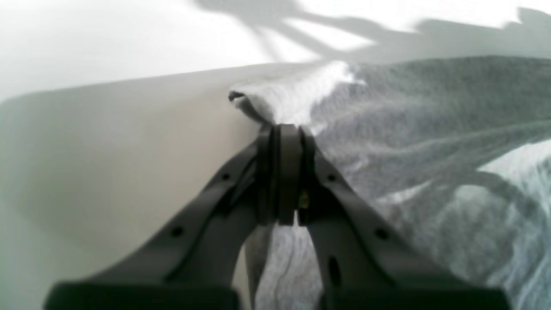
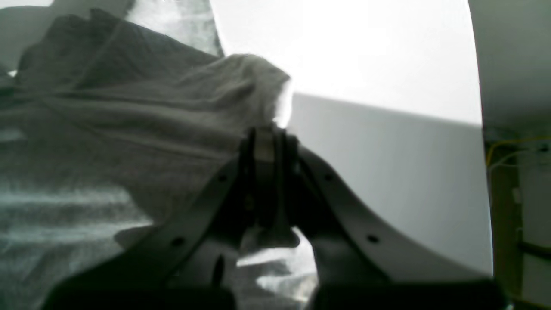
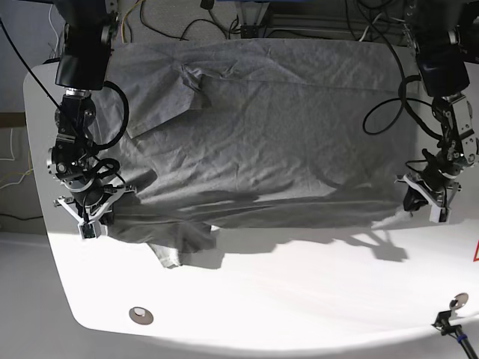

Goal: Fold the T-shirt properly
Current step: 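Lift the hem and fold it over toward the collar with both grippers, then lower the folded hem onto the shirt and open both grippers, then pinch the folded shirt's side edges with both grippers, then pull the shirt edges apart with both grippers to flatten the fold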

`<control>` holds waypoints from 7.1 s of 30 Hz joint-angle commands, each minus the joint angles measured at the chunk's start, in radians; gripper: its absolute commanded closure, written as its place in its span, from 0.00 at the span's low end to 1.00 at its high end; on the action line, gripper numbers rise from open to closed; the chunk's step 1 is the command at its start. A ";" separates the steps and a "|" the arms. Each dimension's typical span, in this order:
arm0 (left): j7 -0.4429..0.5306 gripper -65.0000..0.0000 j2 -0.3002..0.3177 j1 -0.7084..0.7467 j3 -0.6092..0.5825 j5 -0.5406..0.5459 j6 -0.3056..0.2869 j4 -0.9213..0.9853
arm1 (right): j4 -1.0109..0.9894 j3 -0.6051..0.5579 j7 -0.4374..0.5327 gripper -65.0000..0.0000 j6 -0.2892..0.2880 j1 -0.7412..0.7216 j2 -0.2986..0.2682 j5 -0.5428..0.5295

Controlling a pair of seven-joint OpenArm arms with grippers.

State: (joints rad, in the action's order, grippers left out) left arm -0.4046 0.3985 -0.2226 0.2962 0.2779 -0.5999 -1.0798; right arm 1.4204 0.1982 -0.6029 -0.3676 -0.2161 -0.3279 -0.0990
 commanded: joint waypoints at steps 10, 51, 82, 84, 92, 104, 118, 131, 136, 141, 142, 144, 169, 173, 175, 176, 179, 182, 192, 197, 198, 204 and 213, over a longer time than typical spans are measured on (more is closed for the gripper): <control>-0.110 1.00 0.076 0.136 0.125 0.067 0.001 -0.294 | 0.382 0.139 -0.179 1.00 -0.005 0.189 -0.006 -0.009; -0.258 0.35 0.064 0.377 0.251 0.062 0.001 -0.512 | 0.376 0.140 -0.245 0.17 -0.046 0.228 0.109 -0.011; -0.258 0.35 0.041 0.407 0.226 0.062 0.001 -0.474 | -0.036 -0.027 -0.071 0.17 -0.124 0.143 0.223 -0.009; -0.254 0.35 0.041 0.407 0.209 0.062 0.001 -0.468 | -0.026 -0.032 -0.071 0.17 -0.124 0.155 0.226 -0.009; -0.253 0.35 0.041 0.406 0.186 0.062 0.001 -0.463 | -0.030 -0.039 -0.071 0.65 -0.124 0.165 0.226 -0.009; -0.253 0.35 0.041 0.406 0.186 0.062 0.001 -0.461 | 0.248 -0.033 -0.295 1.00 -0.202 0.125 0.263 -0.011; -0.253 0.35 0.041 0.377 0.185 0.062 0.001 -0.409 | 0.590 -0.039 -0.754 1.00 -0.331 0.341 0.255 -0.279; -0.251 0.35 0.041 0.361 0.153 0.062 0.001 -0.363 | 0.584 -0.107 -0.793 1.00 -0.331 0.504 0.023 -0.873; -0.251 0.35 0.041 0.349 0.153 0.062 0.001 -0.363 | 0.584 -0.194 -0.793 0.88 -0.331 0.553 -0.037 -0.911; -0.251 0.35 0.041 0.349 0.151 0.062 0.001 -0.363 | 0.557 -0.194 -0.793 0.34 -0.331 0.554 -0.056 -0.907; -0.251 0.35 0.041 0.349 0.151 0.062 0.001 -0.363 | 0.557 -0.194 -0.793 0.25 -0.331 0.554 -0.066 -0.908; -0.251 0.35 0.041 0.349 0.151 0.062 0.001 -0.363 | 0.557 -0.188 -0.793 0.15 -0.331 0.550 -0.076 -0.911; -0.258 1.00 -0.069 0.622 0.128 0.062 -0.055 -0.623 | 0.557 0.010 -0.724 1.00 -0.331 0.528 0.071 -0.436; -0.258 1.00 -0.071 0.622 0.126 0.062 -0.050 -0.621 | 0.557 0.010 -0.708 1.00 -0.331 0.530 0.065 -0.433; -0.258 1.00 -0.071 0.622 0.126 0.063 -0.053 -0.621 | 0.557 0.010 -0.710 1.00 -0.331 0.521 0.063 -0.428; -0.258 1.00 -0.068 0.622 0.126 0.063 -0.055 -0.621 | 0.558 0.010 -0.711 1.00 -0.331 0.521 0.062 -0.431; -0.258 1.00 -0.056 0.619 0.126 0.063 -0.055 -0.621 | 0.561 0.010 -0.722 0.96 -0.331 0.522 0.069 -0.433; -0.258 1.00 -0.037 0.618 0.128 0.063 -0.055 -0.621 | 0.561 0.010 -0.720 0.76 -0.331 0.530 0.098 -0.427; -0.258 0.59 -0.036 0.596 0.107 0.060 -0.050 -0.561 | 0.544 0.008 -0.690 0.75 -0.331 0.522 0.109 -0.423; -0.258 0.56 -0.034 0.535 0.090 0.039 -0.051 -0.455 | 0.382 0.008 -0.622 0.75 -0.331 0.482 0.092 -0.422; -0.258 0.56 -0.036 0.518 0.084 0.021 -0.051 -0.440 | 0.349 0.008 -0.619 0.75 -0.331 0.467 0.086 -0.422; -0.258 0.56 -0.040 0.397 0.076 -0.058 -0.053 -0.348 | 0.198 0.008 -0.598 0.75 -0.331 0.333 0.052 -0.422; -0.253 0.56 -0.040 0.219 0.076 -0.081 -0.053 -0.187 | -0.103 0.007 -0.443 0.75 -0.331 0.163 0.017 -0.422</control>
State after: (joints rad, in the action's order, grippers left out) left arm -0.6388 0.3408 -0.0002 0.3679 0.2234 -0.6674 -1.2629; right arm 1.3243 0.2020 -0.9936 -0.7319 -0.0483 -0.2932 -0.6182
